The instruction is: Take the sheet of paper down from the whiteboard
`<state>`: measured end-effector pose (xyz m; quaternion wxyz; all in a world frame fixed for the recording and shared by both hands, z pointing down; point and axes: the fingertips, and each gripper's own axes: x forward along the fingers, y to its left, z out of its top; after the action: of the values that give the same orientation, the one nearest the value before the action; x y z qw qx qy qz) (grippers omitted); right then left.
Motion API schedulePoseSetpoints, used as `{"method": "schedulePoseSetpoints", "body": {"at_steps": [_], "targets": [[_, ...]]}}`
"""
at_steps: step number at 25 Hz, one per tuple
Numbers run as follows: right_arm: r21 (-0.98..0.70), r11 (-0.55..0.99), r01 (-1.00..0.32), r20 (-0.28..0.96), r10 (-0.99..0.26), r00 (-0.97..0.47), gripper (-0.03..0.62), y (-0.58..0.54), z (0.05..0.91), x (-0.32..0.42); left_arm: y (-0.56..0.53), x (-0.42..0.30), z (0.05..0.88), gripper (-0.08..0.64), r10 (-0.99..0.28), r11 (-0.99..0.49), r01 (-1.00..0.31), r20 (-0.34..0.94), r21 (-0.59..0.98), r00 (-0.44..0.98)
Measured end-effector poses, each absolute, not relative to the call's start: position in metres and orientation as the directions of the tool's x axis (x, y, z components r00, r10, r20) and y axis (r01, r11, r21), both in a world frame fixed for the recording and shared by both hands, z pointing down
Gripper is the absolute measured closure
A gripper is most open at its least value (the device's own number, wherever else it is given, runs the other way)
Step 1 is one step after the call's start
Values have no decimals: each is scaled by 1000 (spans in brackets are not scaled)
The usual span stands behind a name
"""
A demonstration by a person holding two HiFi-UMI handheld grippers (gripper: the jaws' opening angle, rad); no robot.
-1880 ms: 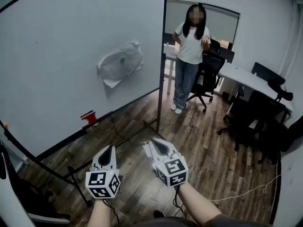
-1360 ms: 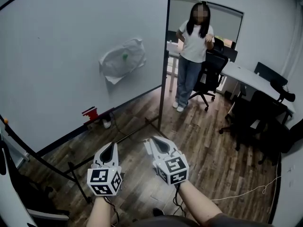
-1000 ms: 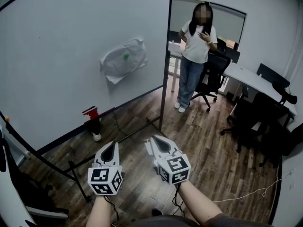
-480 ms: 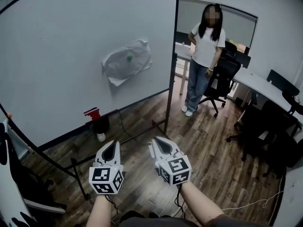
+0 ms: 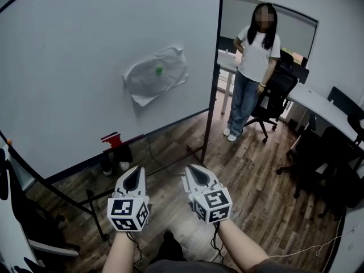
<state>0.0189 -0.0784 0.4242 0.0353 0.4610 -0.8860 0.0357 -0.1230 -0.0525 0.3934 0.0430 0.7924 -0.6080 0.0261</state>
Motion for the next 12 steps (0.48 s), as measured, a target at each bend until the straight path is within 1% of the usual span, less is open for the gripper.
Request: {"method": "schedulePoseSetpoints", "body": {"at_steps": [12], "targets": [[-23, 540, -841, 102, -836, -539, 571, -170, 422, 3, -156, -144, 384, 546, -956, -279, -959, 83, 43, 282]]}}
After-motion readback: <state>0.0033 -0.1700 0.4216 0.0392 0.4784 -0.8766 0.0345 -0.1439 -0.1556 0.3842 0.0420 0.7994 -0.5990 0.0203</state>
